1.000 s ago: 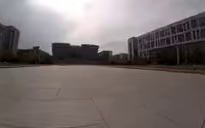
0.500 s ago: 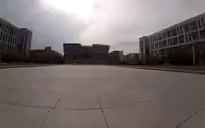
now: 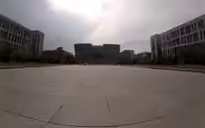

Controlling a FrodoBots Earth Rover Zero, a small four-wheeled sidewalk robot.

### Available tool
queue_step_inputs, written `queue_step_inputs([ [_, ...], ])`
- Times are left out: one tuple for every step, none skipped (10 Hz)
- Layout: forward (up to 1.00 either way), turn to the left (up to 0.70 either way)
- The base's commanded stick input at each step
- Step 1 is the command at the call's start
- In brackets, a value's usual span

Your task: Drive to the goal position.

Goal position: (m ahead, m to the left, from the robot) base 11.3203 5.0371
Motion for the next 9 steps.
queue_step_inputs([
  [1.00,0.27],
  [1.00,0.27],
  [1.00,0.27],
  [1.00,0.27],
  [1.00,0.27],
  [1.00,0.27],
  [1.00,0.27],
  [1.00,0.27],
  [1.00,0.27],
])
